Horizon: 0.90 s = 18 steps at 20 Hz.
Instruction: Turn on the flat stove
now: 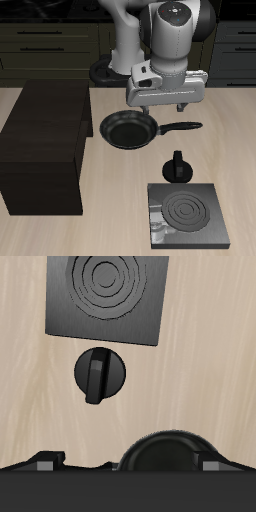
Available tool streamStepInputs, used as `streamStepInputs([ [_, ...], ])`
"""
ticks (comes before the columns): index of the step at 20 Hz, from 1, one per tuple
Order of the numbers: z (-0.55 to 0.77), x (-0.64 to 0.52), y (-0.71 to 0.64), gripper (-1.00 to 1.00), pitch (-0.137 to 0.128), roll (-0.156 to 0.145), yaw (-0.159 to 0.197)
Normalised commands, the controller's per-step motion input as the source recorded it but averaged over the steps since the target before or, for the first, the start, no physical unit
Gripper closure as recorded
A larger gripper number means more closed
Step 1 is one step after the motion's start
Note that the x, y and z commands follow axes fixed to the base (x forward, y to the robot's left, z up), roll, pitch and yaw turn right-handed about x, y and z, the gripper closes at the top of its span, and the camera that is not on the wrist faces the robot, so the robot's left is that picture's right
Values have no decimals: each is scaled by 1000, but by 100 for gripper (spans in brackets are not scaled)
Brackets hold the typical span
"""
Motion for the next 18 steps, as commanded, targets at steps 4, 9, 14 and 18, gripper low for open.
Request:
streamStepInputs([
  [4,-17,263,127,-100,5,-23,-3],
  [9,-90,126,158,-100,14,-13,-1],
  [14,-119,135,253,-100,8,-1,-18],
  [18,-96,72,170,-100,2,4,-17],
])
